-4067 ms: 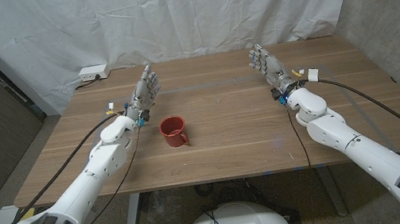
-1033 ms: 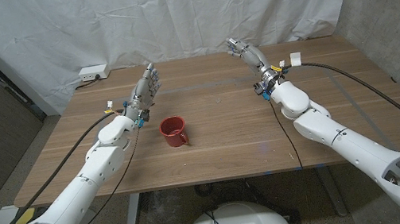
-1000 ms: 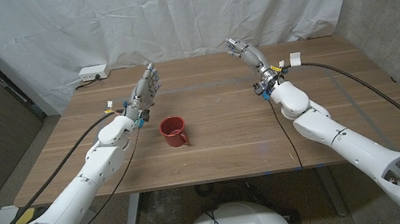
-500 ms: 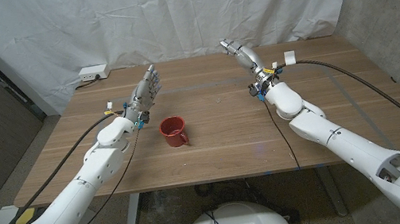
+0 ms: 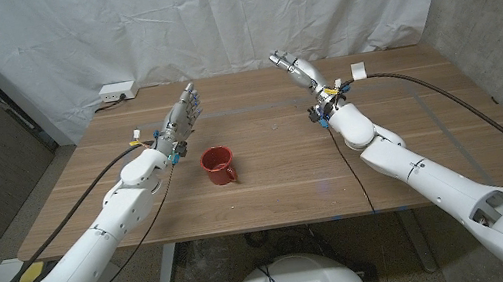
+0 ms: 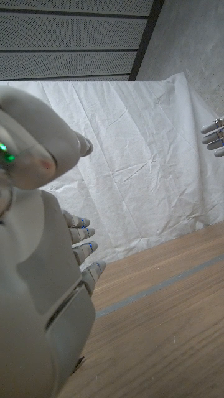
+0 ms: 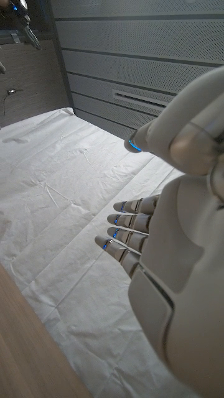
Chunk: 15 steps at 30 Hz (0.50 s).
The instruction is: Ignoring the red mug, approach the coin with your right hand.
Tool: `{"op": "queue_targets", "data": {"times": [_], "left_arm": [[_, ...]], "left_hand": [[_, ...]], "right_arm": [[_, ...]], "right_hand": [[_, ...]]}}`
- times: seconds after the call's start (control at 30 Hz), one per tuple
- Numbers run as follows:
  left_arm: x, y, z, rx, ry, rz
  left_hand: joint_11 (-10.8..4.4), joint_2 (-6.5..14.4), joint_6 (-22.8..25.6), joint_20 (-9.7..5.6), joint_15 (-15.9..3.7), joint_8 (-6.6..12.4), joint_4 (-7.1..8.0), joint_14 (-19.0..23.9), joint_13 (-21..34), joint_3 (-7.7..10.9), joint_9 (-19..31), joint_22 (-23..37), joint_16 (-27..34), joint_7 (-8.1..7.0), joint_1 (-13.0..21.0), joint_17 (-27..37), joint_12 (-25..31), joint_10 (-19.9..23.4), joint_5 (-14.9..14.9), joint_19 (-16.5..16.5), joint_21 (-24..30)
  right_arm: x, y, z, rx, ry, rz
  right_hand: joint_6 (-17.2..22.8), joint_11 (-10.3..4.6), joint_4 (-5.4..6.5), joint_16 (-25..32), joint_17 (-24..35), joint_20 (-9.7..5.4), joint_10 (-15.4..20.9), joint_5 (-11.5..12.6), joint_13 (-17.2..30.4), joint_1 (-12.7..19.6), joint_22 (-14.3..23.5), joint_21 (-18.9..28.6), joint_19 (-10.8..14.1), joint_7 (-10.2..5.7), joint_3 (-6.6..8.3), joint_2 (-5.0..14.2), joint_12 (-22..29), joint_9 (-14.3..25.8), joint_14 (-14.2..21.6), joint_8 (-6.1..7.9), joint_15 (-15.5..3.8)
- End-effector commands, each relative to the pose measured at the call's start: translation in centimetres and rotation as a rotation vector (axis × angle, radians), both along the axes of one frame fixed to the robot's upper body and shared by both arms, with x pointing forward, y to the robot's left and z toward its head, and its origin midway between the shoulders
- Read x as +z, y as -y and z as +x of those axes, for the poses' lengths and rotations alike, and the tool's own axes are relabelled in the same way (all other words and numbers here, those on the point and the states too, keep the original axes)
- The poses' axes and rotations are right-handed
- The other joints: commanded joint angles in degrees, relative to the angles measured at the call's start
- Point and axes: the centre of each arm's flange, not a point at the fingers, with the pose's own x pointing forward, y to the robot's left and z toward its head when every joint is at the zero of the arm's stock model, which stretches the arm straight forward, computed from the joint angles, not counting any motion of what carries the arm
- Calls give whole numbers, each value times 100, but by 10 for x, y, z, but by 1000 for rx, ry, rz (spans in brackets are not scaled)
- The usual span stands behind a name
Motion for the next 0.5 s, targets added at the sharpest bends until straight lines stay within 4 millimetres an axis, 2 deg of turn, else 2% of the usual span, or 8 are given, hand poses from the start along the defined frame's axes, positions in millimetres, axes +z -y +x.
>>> {"op": "queue_targets", "data": {"times": [0.03,0.5], "left_arm": [[0,-1,-2,-2,5,-2],[0,1,-1,-3,5,-2]], "left_hand": [[10,5,25,-338,24,33,-32,30,14,-2,34,9,9,-14,63,22,5,13,-7,-2,-18],[11,16,33,-326,29,27,-35,37,14,-17,35,10,6,-1,72,23,-1,16,-18,-3,-25]], "right_arm": [[2,-8,1,-55,19,-55],[-1,-19,8,-112,31,-130]], "right_hand": [[49,-20,-37,-14,10,-196,29,6,34,68,30,-12,36,5,0,-13,-9,11,33,39,10],[54,-15,-40,-17,12,-184,28,6,35,69,32,-43,42,1,-2,-2,-14,11,40,35,24]]}}
